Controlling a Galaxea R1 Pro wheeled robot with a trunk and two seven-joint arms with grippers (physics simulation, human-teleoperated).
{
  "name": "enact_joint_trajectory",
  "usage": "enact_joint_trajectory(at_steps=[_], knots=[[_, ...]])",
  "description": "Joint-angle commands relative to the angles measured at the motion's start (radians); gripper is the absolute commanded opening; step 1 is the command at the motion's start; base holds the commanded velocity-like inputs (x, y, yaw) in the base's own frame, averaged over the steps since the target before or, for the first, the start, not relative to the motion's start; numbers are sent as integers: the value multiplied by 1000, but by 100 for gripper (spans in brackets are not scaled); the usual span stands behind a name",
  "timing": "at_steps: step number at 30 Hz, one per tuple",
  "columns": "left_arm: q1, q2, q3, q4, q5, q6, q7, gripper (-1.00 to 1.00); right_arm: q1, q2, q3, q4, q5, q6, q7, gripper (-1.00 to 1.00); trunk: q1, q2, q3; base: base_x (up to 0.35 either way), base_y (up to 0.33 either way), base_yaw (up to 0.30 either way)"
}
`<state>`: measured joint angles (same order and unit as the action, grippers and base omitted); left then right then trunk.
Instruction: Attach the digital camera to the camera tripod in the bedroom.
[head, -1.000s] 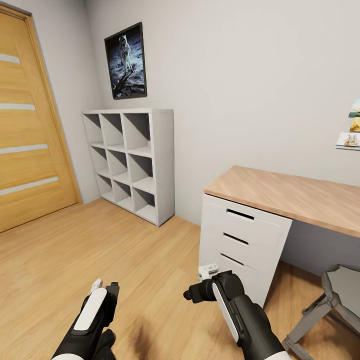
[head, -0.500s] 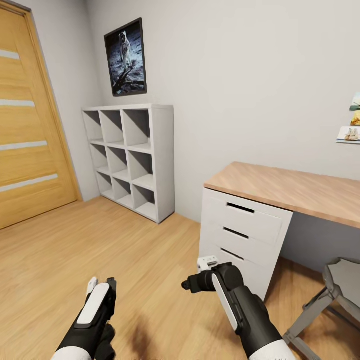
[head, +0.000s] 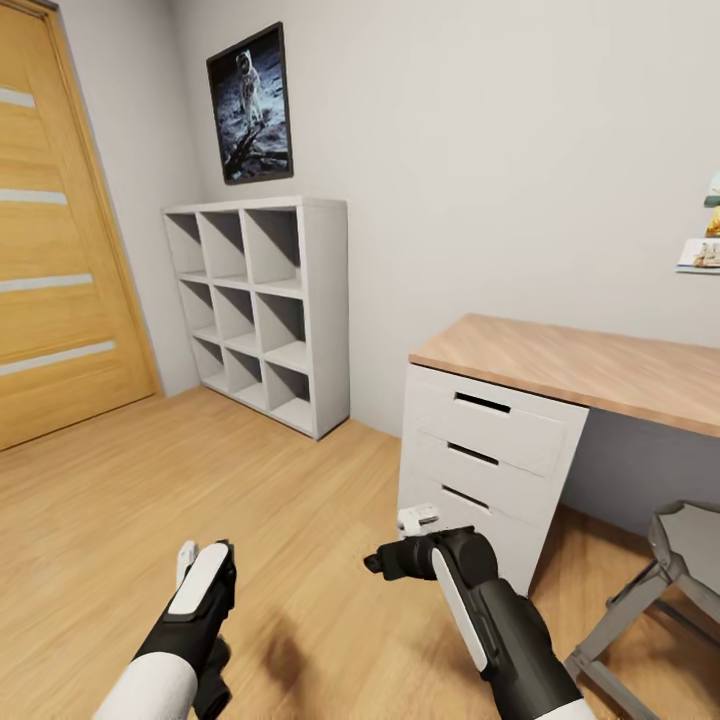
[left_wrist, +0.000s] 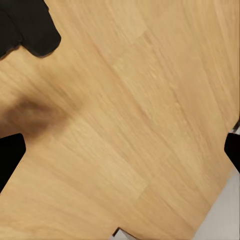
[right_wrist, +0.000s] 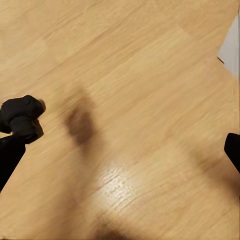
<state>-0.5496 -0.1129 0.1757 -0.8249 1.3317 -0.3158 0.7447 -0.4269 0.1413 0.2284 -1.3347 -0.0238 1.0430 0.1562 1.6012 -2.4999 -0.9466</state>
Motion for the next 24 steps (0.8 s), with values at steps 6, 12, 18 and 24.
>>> enact_joint_trajectory(at_steps=[6, 12, 18, 24], knots=[[-4, -1, 4, 7, 8, -22, 3, 100, 116, -9, -4, -202, 1, -10, 0, 100, 2, -2, -24, 0, 0, 0], [-5, -1, 5, 9, 8, -25, 5, 100, 147, -11, -4, -247, 4, -56, -1, 100, 5, -3, -48, 0, 0, 0], [-5, -1, 5, 11, 8, -27, 6, 100, 165, -12, -6, -269, 9, -133, -2, 100, 8, -5, -71, 0, 0, 0], [-6, -1, 5, 11, 7, -27, 7, 100, 171, -13, -10, -275, 10, -161, -1, 100, 11, -6, -94, 0, 0, 0]])
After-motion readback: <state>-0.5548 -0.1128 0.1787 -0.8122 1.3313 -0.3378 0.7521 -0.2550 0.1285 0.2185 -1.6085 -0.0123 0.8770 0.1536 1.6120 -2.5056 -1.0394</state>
